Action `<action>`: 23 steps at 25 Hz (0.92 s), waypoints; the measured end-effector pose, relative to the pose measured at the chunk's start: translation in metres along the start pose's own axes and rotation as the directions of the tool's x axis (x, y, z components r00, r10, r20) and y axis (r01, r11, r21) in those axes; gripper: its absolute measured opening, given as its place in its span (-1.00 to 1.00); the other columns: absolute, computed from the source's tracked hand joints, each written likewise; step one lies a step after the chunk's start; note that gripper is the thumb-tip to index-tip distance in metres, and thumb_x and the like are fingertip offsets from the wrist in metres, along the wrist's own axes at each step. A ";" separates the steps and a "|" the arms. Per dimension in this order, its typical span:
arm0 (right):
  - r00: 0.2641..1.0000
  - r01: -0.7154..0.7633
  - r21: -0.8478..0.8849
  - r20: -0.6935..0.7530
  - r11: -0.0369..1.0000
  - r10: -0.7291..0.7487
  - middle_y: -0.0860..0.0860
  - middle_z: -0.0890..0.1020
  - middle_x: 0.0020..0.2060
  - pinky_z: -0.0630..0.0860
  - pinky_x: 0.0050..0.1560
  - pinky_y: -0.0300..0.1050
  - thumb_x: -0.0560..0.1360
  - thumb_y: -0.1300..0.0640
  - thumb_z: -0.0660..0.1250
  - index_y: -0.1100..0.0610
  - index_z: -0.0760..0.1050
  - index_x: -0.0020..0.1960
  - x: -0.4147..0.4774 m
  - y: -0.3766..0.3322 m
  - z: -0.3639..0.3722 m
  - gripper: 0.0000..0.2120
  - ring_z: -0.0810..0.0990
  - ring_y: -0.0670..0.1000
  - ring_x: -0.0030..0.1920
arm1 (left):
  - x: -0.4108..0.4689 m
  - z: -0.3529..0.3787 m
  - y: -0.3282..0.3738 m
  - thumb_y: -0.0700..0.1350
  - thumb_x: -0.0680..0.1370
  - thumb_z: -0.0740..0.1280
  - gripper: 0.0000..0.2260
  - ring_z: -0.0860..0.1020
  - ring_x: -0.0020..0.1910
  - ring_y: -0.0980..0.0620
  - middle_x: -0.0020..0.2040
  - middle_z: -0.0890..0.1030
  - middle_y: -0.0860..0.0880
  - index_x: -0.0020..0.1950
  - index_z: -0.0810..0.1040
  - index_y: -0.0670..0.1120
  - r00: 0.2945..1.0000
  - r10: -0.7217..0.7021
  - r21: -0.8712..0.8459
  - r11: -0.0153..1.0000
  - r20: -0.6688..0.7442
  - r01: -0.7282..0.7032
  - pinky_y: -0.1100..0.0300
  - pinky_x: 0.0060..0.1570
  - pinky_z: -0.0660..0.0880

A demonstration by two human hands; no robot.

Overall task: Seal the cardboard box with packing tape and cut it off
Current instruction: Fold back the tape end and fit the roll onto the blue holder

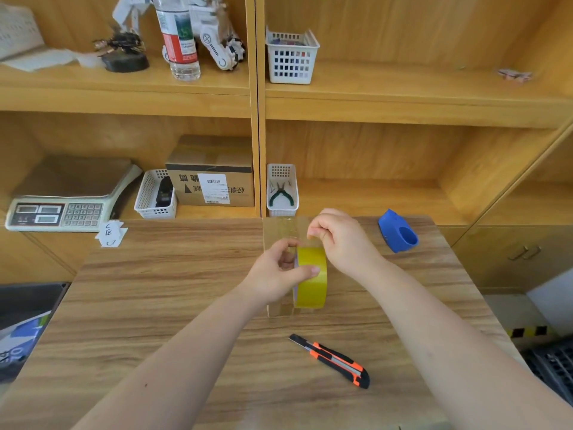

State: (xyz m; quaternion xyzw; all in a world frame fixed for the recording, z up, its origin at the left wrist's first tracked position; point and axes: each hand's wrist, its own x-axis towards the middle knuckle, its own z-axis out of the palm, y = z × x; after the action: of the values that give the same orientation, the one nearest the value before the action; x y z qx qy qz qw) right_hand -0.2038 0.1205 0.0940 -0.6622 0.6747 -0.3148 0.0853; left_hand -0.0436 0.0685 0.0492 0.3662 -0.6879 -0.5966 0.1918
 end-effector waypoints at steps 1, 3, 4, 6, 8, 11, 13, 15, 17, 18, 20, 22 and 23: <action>0.999 0.016 0.009 -0.029 1.000 -0.016 -0.08 0.49 -0.23 0.29 -0.10 -0.32 0.54 0.31 0.25 0.19 0.57 -0.18 0.002 -0.003 -0.005 -0.82 0.44 -0.06 -0.13 | 0.000 0.000 0.003 0.08 0.36 0.52 -0.52 0.57 -0.16 0.09 -0.15 0.59 0.03 0.21 0.50 -0.01 0.998 -0.068 0.002 0.998 -0.005 0.068 0.36 -0.18 0.51; 0.995 0.058 0.015 -0.088 0.998 -0.056 -0.08 0.51 -0.24 0.31 -0.09 -0.35 0.53 0.32 0.27 0.17 0.57 -0.19 0.006 -0.012 -0.017 -0.82 0.45 -0.06 -0.14 | 0.000 -0.001 0.009 0.13 0.43 0.45 -0.62 0.56 -0.24 0.09 -0.20 0.56 0.02 0.15 0.50 -0.02 0.973 -0.229 -0.018 0.973 0.010 0.229 0.23 -0.16 0.55; 0.990 0.082 0.010 -0.113 0.997 -0.081 -0.07 0.52 -0.24 0.32 -0.09 -0.35 0.53 0.33 0.27 0.18 0.58 -0.20 0.008 -0.017 -0.023 -0.82 0.46 -0.06 -0.14 | 0.000 -0.001 0.014 0.16 0.44 0.41 -0.61 0.60 -0.25 0.04 -0.19 0.58 -0.02 0.14 0.51 -0.04 0.951 -0.304 -0.059 0.950 0.055 0.307 0.16 -0.16 0.60; 0.982 0.116 -0.016 -0.150 0.993 -0.118 -0.04 0.53 -0.24 0.31 -0.08 -0.37 0.52 0.34 0.28 0.19 0.57 -0.20 0.009 -0.026 -0.030 -0.83 0.45 -0.07 -0.15 | 0.000 -0.001 0.023 0.22 0.40 0.40 -0.52 0.68 -0.10 -0.12 -0.06 0.66 -0.12 0.19 0.51 -0.04 0.926 -0.357 -0.116 0.922 0.123 0.370 0.03 -0.05 0.65; 0.976 0.128 -0.022 -0.176 0.992 -0.130 -0.02 0.53 -0.23 0.30 -0.08 -0.41 0.52 0.34 0.27 0.20 0.56 -0.19 0.010 -0.030 -0.037 -0.83 0.44 -0.06 -0.14 | -0.001 -0.002 0.032 0.22 0.38 0.44 -0.50 0.66 0.03 -0.13 0.06 0.66 -0.12 0.25 0.45 0.08 0.953 -0.293 -0.069 0.952 0.076 0.298 0.01 -0.06 0.64; 0.984 0.139 0.028 -0.113 0.990 -0.135 -0.02 0.54 -0.21 0.31 -0.08 -0.43 0.54 0.31 0.27 0.20 0.57 -0.17 0.011 -0.035 -0.052 -0.84 0.46 -0.12 -0.16 | -0.004 -0.008 0.047 0.16 0.38 0.50 -0.54 0.59 0.00 0.03 -0.01 0.64 -0.01 0.19 0.43 0.12 0.993 -0.118 0.083 0.989 -0.020 0.119 0.16 -0.06 0.50; 0.988 0.143 0.056 -0.073 0.988 -0.138 -0.03 0.54 -0.21 0.31 -0.09 -0.46 0.55 0.31 0.26 0.20 0.58 -0.15 0.013 -0.040 -0.061 -0.84 0.46 -0.20 -0.14 | -0.007 -0.011 0.054 0.08 0.38 0.53 -0.57 0.53 0.13 0.11 0.07 0.59 0.08 0.16 0.46 0.06 0.998 -0.037 0.084 0.996 -0.048 0.040 0.16 0.11 0.45; 0.990 0.136 0.062 -0.057 0.989 -0.132 -0.06 0.53 -0.21 0.30 -0.10 -0.48 0.56 0.30 0.26 0.18 0.58 -0.14 0.015 -0.046 -0.067 -0.83 0.46 -0.23 -0.14 | -0.011 -0.013 0.060 -0.02 0.38 0.56 -0.59 0.50 0.25 0.16 0.17 0.59 0.11 0.14 0.50 0.01 0.993 0.080 0.052 0.996 -0.092 -0.076 0.12 0.24 0.44; 0.990 0.135 0.063 -0.048 0.989 -0.132 -0.13 0.50 -0.22 0.30 -0.11 -0.48 0.57 0.27 0.25 0.13 0.57 -0.14 0.017 -0.050 -0.069 -0.82 0.45 -0.26 -0.14 | -0.014 -0.017 0.068 -0.10 0.41 0.53 -0.71 0.55 0.20 0.14 0.12 0.65 0.07 0.08 0.56 -0.03 0.974 0.189 0.055 0.982 -0.123 -0.183 0.05 0.24 0.47; 0.990 0.134 0.065 -0.042 0.989 -0.132 -0.17 0.49 -0.23 0.30 -0.11 -0.47 0.58 0.25 0.25 0.10 0.57 -0.14 0.018 -0.052 -0.070 -0.82 0.45 -0.28 -0.15 | -0.017 -0.018 0.072 -0.12 0.45 0.50 -0.80 0.59 0.13 0.11 0.06 0.67 0.03 0.03 0.59 -0.06 0.962 0.235 0.047 0.972 -0.137 -0.231 0.05 0.20 0.49; 0.990 0.138 0.069 -0.044 0.988 -0.135 -0.18 0.49 -0.23 0.30 -0.13 -0.44 0.58 0.22 0.24 0.06 0.55 -0.15 0.021 -0.056 -0.072 -0.81 0.44 -0.27 -0.15 | -0.024 -0.020 0.080 -0.13 0.52 0.43 -0.90 0.63 -0.05 0.07 -0.04 0.69 -0.11 -0.04 0.64 -0.16 0.932 0.309 0.000 0.949 -0.191 -0.314 0.20 0.05 0.54; 0.990 0.135 0.080 -0.058 0.988 -0.131 -0.12 0.52 -0.21 0.31 -0.13 -0.40 0.59 0.20 0.23 0.06 0.55 -0.15 0.024 -0.060 -0.074 -0.81 0.46 -0.21 -0.15 | -0.029 -0.022 0.087 -0.14 0.56 0.37 -0.84 0.62 -0.17 0.06 -0.14 0.70 -0.15 -0.11 0.67 -0.21 0.893 0.351 0.017 0.933 -0.281 -0.361 0.34 -0.10 0.51; 0.990 0.130 0.077 -0.065 0.989 -0.125 -0.08 0.54 -0.20 0.34 -0.11 -0.34 0.59 0.18 0.24 0.08 0.56 -0.15 0.026 -0.061 -0.075 -0.81 0.47 -0.16 -0.13 | -0.030 -0.023 0.089 -0.14 0.57 0.35 -0.81 0.63 -0.18 0.05 -0.18 0.71 -0.11 -0.14 0.69 -0.20 0.879 0.357 0.034 0.930 -0.316 -0.366 0.37 -0.13 0.51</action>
State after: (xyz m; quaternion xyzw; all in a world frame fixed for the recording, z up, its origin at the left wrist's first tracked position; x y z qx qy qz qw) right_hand -0.1953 0.1236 0.1935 -0.6902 0.6200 -0.3662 0.0715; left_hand -0.0321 0.0771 0.1448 0.3198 -0.6961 -0.4929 0.4126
